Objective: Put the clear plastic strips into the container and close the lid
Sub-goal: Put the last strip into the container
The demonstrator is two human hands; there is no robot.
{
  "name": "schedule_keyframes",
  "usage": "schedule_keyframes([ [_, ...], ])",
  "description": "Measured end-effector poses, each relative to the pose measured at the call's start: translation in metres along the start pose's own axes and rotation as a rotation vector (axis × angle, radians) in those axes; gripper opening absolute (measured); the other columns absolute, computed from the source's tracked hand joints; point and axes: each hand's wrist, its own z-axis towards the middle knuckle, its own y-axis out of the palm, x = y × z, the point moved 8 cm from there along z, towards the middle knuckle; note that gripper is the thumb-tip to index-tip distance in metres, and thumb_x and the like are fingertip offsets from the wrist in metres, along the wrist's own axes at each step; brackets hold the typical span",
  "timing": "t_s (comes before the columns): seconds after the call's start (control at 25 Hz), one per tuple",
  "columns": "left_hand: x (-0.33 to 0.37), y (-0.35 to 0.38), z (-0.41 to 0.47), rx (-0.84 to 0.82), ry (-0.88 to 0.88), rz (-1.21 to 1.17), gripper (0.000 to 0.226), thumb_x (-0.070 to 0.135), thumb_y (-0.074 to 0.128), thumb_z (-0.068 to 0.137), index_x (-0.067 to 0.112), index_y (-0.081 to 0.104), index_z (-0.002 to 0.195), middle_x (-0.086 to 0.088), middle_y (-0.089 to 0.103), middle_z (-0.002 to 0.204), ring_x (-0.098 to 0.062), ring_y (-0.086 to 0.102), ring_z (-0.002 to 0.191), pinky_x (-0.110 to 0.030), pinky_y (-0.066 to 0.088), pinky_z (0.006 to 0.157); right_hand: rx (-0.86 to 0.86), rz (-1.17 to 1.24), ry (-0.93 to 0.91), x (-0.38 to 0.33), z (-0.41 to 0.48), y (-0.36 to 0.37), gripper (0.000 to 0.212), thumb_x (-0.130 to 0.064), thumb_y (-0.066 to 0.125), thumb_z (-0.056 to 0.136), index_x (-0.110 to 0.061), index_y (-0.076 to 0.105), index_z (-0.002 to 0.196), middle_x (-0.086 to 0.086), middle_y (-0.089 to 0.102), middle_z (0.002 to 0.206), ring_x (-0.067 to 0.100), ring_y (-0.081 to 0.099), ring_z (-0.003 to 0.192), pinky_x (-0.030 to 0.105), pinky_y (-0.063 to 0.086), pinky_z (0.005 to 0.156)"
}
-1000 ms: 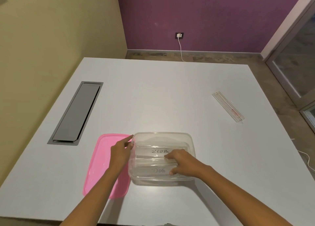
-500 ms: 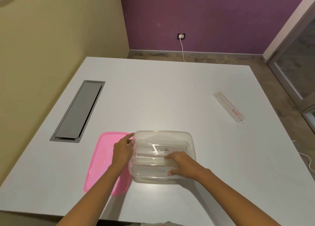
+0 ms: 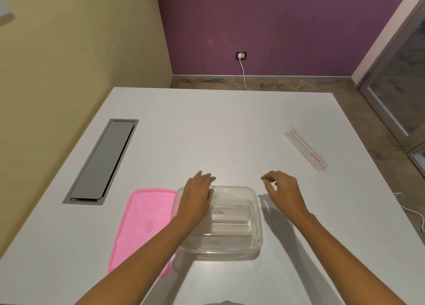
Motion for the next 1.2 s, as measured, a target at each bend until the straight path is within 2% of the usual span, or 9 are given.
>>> schedule_keyframes([
  [0.12, 0.014, 0.012, 0.014, -0.073, 0.015, 0.009, 0.035, 0.013, 0.052, 0.091, 0.016, 0.056, 0.126, -0.004, 0.062, 0.126, -0.024, 0.052, 0.123, -0.032, 0.040, 0.100, 0.062, -0.074, 0.092, 0.041, 0.027, -0.008, 0.014, -0.004, 0.057, 0.087, -0.008, 0.067, 0.095, 0.012, 0.070, 0.094, 0.025, 0.062, 0.088, 0.038, 0.053, 0.080],
  [0.32, 0.016, 0.027, 0.027, -0.185, -0.021, 0.045, 0.030, 0.034, 0.049, 0.094, 0.029, 0.058, 0.122, 0.006, 0.067, 0.116, -0.017, 0.061, 0.107, -0.028, 0.044, 0.083, 0.075, -0.195, 0.253, 0.106, 0.067, -0.017, 0.029, 0.002, 0.056, 0.083, -0.002, 0.059, 0.112, 0.022, 0.060, 0.110, 0.038, 0.051, 0.107, 0.045, 0.047, 0.085],
  [0.48, 0.009, 0.030, 0.031, -0.157, -0.041, -0.005, 0.025, 0.033, 0.048, 0.095, 0.031, 0.063, 0.115, 0.010, 0.070, 0.110, -0.015, 0.064, 0.102, -0.027, 0.046, 0.078, 0.112, -0.311, 0.322, 0.149, 0.100, -0.029, 0.048, 0.009, 0.058, 0.079, 0.007, 0.045, 0.125, 0.032, 0.046, 0.126, 0.048, 0.045, 0.113, 0.052, 0.045, 0.090],
  [0.6, 0.007, 0.030, 0.031, -0.127, -0.043, -0.054, 0.025, 0.032, 0.047, 0.096, 0.030, 0.067, 0.111, 0.012, 0.072, 0.108, -0.013, 0.065, 0.100, -0.026, 0.047, 0.076, 0.046, -0.349, 0.416, 0.174, 0.119, -0.030, 0.056, 0.012, 0.056, 0.079, 0.007, 0.036, 0.131, 0.031, 0.038, 0.137, 0.045, 0.038, 0.123, 0.051, 0.040, 0.100],
  [0.68, 0.006, 0.032, 0.031, -0.110, -0.044, -0.078, 0.025, 0.033, 0.048, 0.095, 0.030, 0.068, 0.109, 0.012, 0.073, 0.106, -0.013, 0.066, 0.099, -0.026, 0.048, 0.076, -0.014, -0.380, 0.460, 0.189, 0.129, -0.025, 0.055, 0.012, 0.055, 0.078, 0.008, 0.036, 0.130, 0.032, 0.041, 0.131, 0.045, 0.042, 0.119, 0.049, 0.041, 0.098],
  [0.76, 0.006, 0.033, 0.031, -0.093, -0.041, -0.095, 0.024, 0.031, 0.050, 0.094, 0.029, 0.069, 0.108, 0.011, 0.074, 0.104, -0.014, 0.068, 0.096, -0.026, 0.050, 0.076, -0.041, -0.402, 0.500, 0.198, 0.135, -0.022, 0.045, 0.012, 0.054, 0.076, 0.010, 0.041, 0.119, 0.034, 0.050, 0.117, 0.048, 0.050, 0.106, 0.049, 0.044, 0.089],
  [0.96, 0.005, 0.034, 0.033, -0.083, -0.038, -0.099, 0.021, 0.027, 0.052, 0.093, 0.029, 0.070, 0.106, 0.011, 0.074, 0.099, -0.014, 0.068, 0.092, -0.026, 0.050, 0.074, 0.024, -0.394, 0.524, 0.205, 0.134, -0.019, 0.036, 0.015, 0.055, 0.073, 0.009, 0.046, 0.108, 0.033, 0.057, 0.100, 0.048, 0.056, 0.090, 0.050, 0.048, 0.076],
  [1.12, 0.005, 0.036, 0.032, -0.103, -0.034, -0.139, 0.022, 0.025, 0.052, 0.094, 0.026, 0.069, 0.108, 0.008, 0.074, 0.101, -0.013, 0.068, 0.094, -0.026, 0.052, 0.080, 0.039, -0.318, 0.551, 0.206, 0.123, -0.017, 0.039, 0.009, 0.054, 0.075, 0.008, 0.044, 0.112, 0.030, 0.058, 0.105, 0.046, 0.057, 0.094, 0.048, 0.047, 0.082],
  [1.2, 0.005, 0.036, 0.032, -0.114, -0.034, -0.148, 0.022, 0.024, 0.052, 0.094, 0.025, 0.069, 0.108, 0.007, 0.074, 0.102, -0.014, 0.068, 0.095, -0.027, 0.052, 0.081, 0.080, -0.234, 0.603, 0.204, 0.116, -0.022, 0.038, -0.006, 0.056, 0.083, 0.007, 0.044, 0.117, 0.028, 0.057, 0.113, 0.045, 0.055, 0.102, 0.048, 0.044, 0.091],
])
